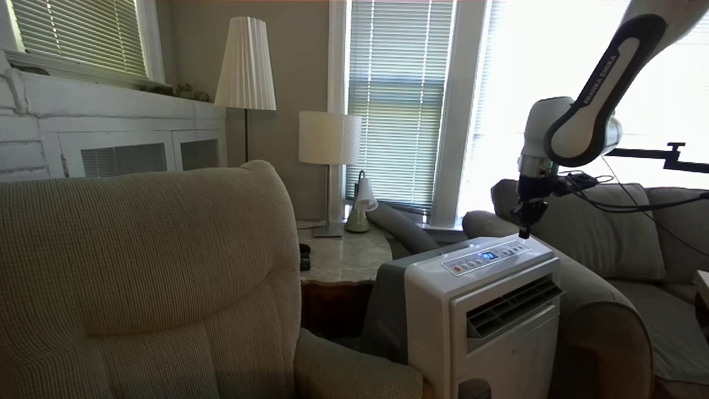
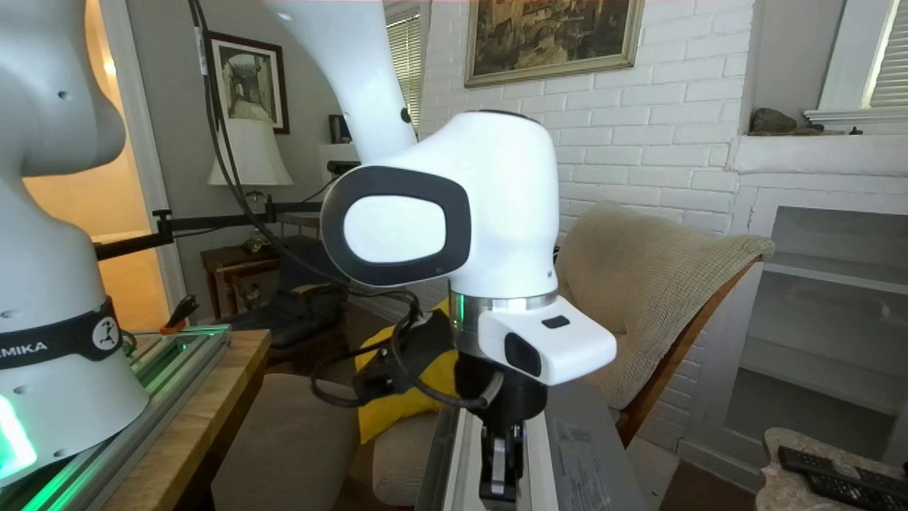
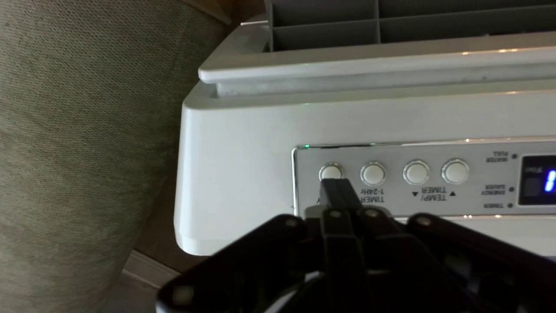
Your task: Press the button on the heater
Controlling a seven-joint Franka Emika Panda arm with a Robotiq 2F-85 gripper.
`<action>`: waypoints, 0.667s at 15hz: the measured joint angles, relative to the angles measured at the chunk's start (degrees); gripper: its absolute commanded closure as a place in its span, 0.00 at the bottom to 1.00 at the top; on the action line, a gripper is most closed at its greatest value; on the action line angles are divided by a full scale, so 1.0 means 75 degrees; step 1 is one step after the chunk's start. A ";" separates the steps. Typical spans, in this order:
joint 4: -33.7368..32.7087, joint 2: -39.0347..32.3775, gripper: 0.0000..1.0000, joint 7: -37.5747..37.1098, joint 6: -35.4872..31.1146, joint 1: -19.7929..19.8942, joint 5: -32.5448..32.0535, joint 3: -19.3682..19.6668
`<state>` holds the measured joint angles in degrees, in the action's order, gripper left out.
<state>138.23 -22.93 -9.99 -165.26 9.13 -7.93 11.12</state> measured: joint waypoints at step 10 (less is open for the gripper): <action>-0.0175 -0.0450 1.00 0.0056 -0.0235 -0.0175 0.0000 0.0075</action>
<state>136.91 -26.31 -9.57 -167.02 7.82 -7.93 11.69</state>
